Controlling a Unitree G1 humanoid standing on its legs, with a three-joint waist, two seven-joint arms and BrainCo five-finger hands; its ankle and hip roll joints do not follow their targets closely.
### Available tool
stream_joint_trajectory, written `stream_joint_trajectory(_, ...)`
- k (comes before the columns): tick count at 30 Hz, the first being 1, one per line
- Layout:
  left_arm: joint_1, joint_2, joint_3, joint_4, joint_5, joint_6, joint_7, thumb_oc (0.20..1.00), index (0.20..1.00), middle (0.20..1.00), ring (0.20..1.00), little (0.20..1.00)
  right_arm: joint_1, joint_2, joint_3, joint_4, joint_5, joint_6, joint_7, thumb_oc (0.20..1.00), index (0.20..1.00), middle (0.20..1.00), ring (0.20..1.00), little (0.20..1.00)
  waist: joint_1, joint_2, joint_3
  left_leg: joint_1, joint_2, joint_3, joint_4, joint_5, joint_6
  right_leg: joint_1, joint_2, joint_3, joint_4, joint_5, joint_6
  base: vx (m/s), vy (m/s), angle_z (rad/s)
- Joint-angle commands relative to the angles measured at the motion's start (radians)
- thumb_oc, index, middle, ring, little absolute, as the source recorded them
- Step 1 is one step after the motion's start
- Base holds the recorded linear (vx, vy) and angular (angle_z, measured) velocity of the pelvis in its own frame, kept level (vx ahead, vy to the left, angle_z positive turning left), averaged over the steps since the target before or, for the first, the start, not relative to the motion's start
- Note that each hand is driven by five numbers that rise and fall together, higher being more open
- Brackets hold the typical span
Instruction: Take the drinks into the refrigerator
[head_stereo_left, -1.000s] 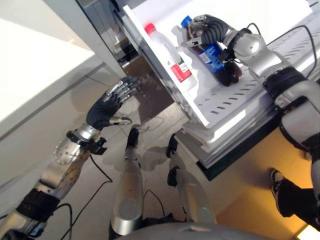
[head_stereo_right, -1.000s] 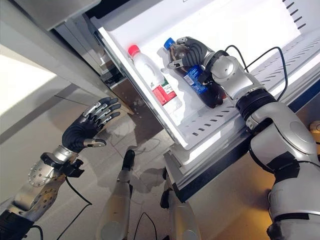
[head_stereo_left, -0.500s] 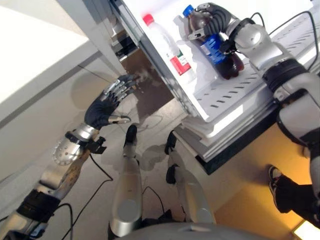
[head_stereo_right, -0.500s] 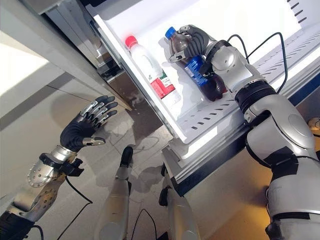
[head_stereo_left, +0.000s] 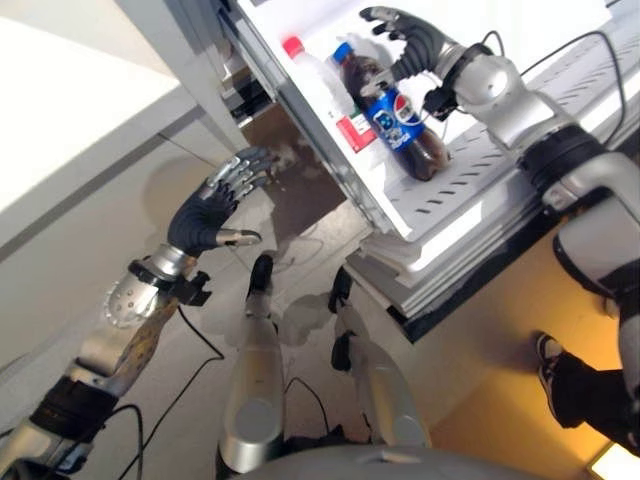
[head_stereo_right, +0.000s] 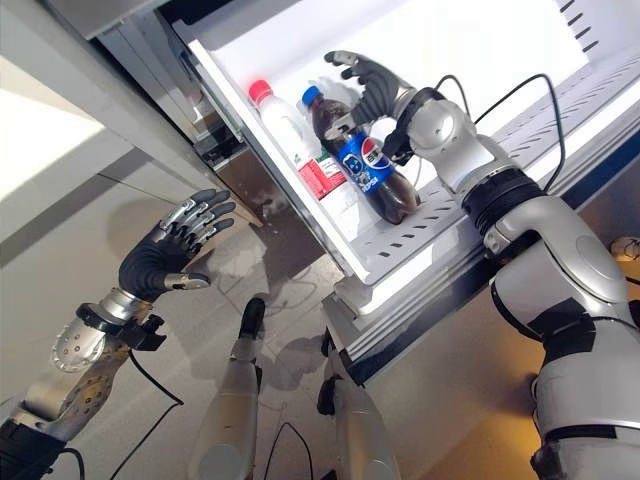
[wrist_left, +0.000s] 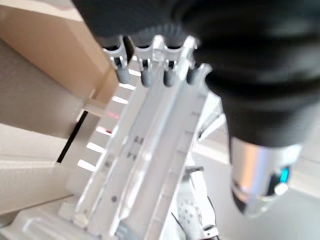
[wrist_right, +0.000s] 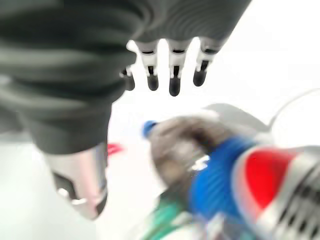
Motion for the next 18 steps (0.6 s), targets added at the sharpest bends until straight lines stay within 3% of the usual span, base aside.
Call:
stream_joint_trajectory(1,0.042,0.046,0.092,-0.121,0.008,-0.046,-0.025,1.0,1.0,1.0,1.0,1.0,-0.051,-0.124,-0.049,-0.094,0.075,-0.071,-0.017,1.0,1.0,1.0,1.0,1.0,-0.011,-0.014,0.033,0.072,-0.075,-0.012,-0.075,0.015,0.102,0.052,-0.009,-0.043,0.152,-0.139,0.059,0.0,0.0,0.0)
stream_joint_trajectory(4,0.052,0.042,0.114,-0.122,0.022,-0.053,-0.026,1.0,1.0,1.0,1.0,1.0,0.099,-0.271,-0.198,-0.296,0.128,-0.121,-0.042,1.0,1.0,1.0,1.0,1.0,-0.027,0.001,0.021,0.095,-0.08,-0.014,-0.067,0.006,0.106,0.077,-0.017,-0.045,0.161,-0.146,0.06,0.01,0.002,0.02)
stream_joint_trajectory(6,0.064,0.025,0.129,-0.109,0.027,-0.059,-0.029,1.0,1.0,1.0,1.0,1.0,0.262,-0.321,-0.364,-0.344,0.153,-0.166,-0.072,1.0,1.0,1.0,1.0,1.0,-0.043,0.019,0.001,0.104,-0.085,-0.017,-0.06,-0.003,0.108,0.093,-0.024,-0.049,0.165,-0.153,0.062,0.03,0.011,0.04)
stream_joint_trajectory(7,0.062,0.03,0.125,-0.109,0.027,-0.059,-0.029,1.0,1.0,1.0,1.0,1.0,0.274,-0.322,-0.375,-0.349,0.152,-0.165,-0.072,1.0,1.0,1.0,1.0,1.0,-0.04,0.016,-0.001,0.101,-0.086,-0.018,-0.061,0.001,0.108,0.091,-0.025,-0.05,0.163,-0.15,0.062,0.03,0.038,0.0)
stream_joint_trajectory(8,0.09,0.013,0.148,-0.095,0.051,-0.064,-0.026,1.0,1.0,1.0,1.0,1.0,0.472,-0.358,-0.561,-0.482,0.136,-0.193,-0.084,1.0,1.0,1.0,1.0,1.0,-0.057,0.027,-0.023,0.111,-0.091,-0.018,-0.054,-0.008,0.112,0.105,-0.032,-0.049,0.162,-0.154,0.064,0.03,0.056,0.02)
stream_joint_trajectory(10,0.119,-0.016,0.172,-0.073,0.066,-0.068,-0.02,1.0,1.0,1.0,1.0,1.0,0.731,-0.297,-0.79,-0.541,0.174,-0.239,-0.095,1.0,1.0,1.0,1.0,1.0,-0.073,0.043,-0.051,0.123,-0.094,-0.015,-0.043,-0.021,0.117,0.119,-0.037,-0.049,0.164,-0.16,0.066,0.06,0.075,0.03)
stream_joint_trajectory(12,0.146,-0.042,0.199,-0.05,0.08,-0.073,-0.017,1.0,1.0,1.0,1.0,1.0,0.902,-0.23,-0.943,-0.613,0.157,-0.263,-0.098,1.0,1.0,1.0,1.0,1.0,-0.088,0.053,-0.075,0.135,-0.097,-0.012,-0.037,-0.03,0.123,0.132,-0.039,-0.04,0.164,-0.163,0.066,0.08,0.075,-0.03)
stream_joint_trajectory(13,0.162,-0.082,0.218,-0.009,0.087,-0.076,-0.016,1.0,1.0,1.0,1.0,1.0,1.026,-0.149,-1.038,-0.651,0.18,-0.281,-0.088,1.0,1.0,1.0,1.0,1.0,-0.106,0.059,-0.104,0.152,-0.1,-0.006,-0.034,-0.04,0.128,0.144,-0.039,-0.029,0.162,-0.165,0.067,0.08,0.058,-0.08)
stream_joint_trajectory(18,0.208,-0.149,0.259,0.019,0.114,-0.077,-0.013,1.0,1.0,1.0,1.0,1.0,1.225,-0.061,-1.177,-0.738,0.147,-0.291,-0.066,1.0,1.0,1.0,1.0,1.0,-0.133,0.07,-0.158,0.192,-0.098,0.019,-0.035,-0.06,0.135,0.175,-0.04,-0.002,0.141,-0.161,0.072,0.07,0.062,-0.18)
